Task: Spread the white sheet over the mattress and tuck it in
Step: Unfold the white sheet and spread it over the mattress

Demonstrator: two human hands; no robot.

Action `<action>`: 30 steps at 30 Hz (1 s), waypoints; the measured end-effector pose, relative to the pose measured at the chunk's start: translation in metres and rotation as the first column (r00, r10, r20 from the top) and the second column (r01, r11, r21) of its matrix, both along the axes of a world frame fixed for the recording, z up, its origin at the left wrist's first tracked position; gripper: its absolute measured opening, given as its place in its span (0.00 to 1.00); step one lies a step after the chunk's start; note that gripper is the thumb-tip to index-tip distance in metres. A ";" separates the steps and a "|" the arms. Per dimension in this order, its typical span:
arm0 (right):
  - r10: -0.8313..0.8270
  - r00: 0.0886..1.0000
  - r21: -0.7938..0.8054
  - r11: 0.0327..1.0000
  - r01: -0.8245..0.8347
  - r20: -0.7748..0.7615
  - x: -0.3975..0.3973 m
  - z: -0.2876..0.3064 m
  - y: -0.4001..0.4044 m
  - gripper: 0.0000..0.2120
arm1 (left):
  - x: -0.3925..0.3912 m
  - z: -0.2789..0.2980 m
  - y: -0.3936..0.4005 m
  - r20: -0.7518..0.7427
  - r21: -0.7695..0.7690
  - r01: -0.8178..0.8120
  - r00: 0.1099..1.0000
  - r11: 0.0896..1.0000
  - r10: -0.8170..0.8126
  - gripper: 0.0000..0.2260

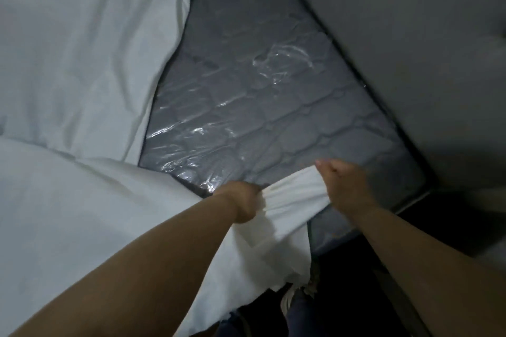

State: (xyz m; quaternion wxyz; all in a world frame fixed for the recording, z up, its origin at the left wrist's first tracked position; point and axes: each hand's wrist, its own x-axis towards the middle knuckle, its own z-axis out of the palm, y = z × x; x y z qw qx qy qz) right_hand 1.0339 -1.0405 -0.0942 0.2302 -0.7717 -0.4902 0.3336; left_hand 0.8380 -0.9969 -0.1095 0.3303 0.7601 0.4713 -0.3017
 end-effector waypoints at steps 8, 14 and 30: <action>-0.323 0.918 -0.223 0.901 0.372 0.229 0.141 0.055 -0.070 0.16 | 0.120 0.065 0.013 -0.031 0.206 0.162 0.987 0.965 -0.159 0.15; -0.070 0.980 -0.719 0.669 0.186 0.188 0.198 0.062 -0.110 0.25 | 0.215 0.096 -0.014 0.307 0.270 0.140 0.925 0.952 -0.223 0.10; -0.370 0.803 -0.033 0.915 0.403 -0.467 0.209 0.129 -0.104 0.14 | 0.254 0.097 -0.013 -0.009 0.158 0.249 0.968 0.956 -0.251 0.18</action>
